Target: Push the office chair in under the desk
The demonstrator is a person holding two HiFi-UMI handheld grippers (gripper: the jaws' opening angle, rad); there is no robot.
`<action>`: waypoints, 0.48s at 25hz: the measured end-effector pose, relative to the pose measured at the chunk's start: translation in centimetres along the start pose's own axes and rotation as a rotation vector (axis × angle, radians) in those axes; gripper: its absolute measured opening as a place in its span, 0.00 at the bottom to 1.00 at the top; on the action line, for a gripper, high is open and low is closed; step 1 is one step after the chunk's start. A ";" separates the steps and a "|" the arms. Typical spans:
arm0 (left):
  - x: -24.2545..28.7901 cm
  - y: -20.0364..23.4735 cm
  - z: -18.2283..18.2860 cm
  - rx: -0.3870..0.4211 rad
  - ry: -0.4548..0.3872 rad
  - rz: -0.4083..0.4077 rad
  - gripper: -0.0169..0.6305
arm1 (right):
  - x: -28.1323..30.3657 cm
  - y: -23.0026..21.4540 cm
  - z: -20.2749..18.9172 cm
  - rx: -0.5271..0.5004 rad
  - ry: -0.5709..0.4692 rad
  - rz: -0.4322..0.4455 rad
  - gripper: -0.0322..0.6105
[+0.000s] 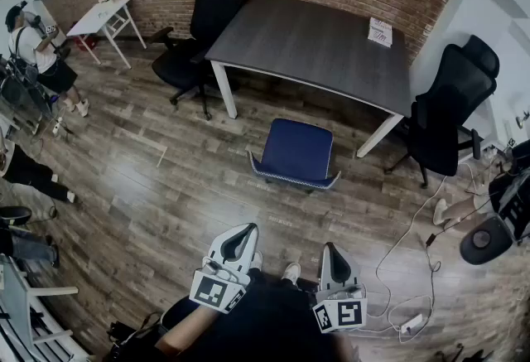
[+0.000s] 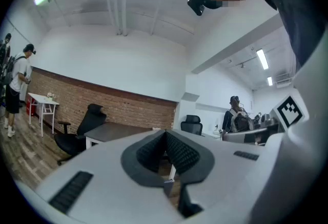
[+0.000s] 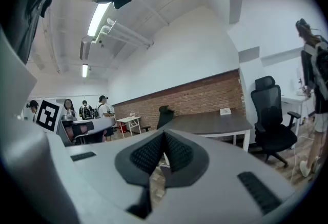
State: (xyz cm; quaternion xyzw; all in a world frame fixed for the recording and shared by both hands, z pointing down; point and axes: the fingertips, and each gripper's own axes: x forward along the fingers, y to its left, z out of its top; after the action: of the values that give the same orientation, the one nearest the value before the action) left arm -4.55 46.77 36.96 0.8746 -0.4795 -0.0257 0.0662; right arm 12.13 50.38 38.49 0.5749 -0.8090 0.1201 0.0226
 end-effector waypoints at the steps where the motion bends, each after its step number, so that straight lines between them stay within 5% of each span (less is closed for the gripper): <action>1: 0.0 0.1 0.0 -0.006 0.000 -0.002 0.04 | 0.1 0.2 -0.1 -0.001 0.000 0.003 0.05; 12: -0.5 1.5 -0.1 -0.028 0.007 -0.014 0.04 | 1.0 1.1 0.1 0.039 -0.020 -0.007 0.05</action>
State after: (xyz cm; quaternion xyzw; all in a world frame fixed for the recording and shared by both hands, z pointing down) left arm -6.04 46.40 37.24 0.8771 -0.4727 -0.0296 0.0799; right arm 10.74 49.83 38.41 0.5793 -0.8046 0.1302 0.0039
